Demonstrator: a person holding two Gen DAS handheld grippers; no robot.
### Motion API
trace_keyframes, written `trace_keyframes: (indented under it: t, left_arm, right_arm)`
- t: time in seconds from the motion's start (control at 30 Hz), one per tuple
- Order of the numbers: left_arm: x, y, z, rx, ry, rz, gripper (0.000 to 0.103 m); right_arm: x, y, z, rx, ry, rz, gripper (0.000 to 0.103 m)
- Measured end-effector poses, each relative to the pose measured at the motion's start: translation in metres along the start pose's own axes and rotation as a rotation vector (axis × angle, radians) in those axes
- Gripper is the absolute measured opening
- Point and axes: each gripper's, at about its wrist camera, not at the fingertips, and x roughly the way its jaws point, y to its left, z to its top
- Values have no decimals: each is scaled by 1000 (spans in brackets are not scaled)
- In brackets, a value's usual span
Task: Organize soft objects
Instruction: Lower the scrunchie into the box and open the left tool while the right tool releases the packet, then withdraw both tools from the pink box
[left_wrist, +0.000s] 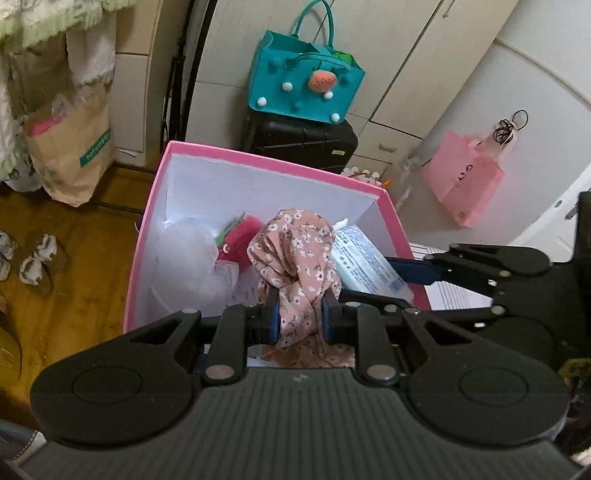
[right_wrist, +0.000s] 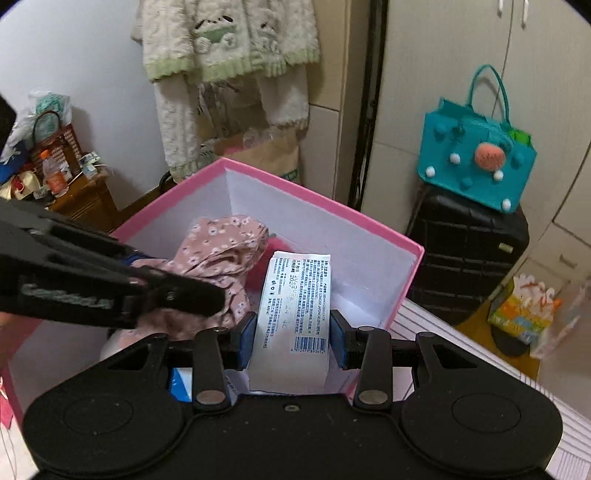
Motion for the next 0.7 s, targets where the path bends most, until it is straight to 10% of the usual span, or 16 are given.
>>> trace_keyframes:
  t: [0.7]
  left_arm:
    - [-49,-39,-31,166,-96,87,65]
  right_arm:
    - [-85,-13,-51,80,-144,99,57]
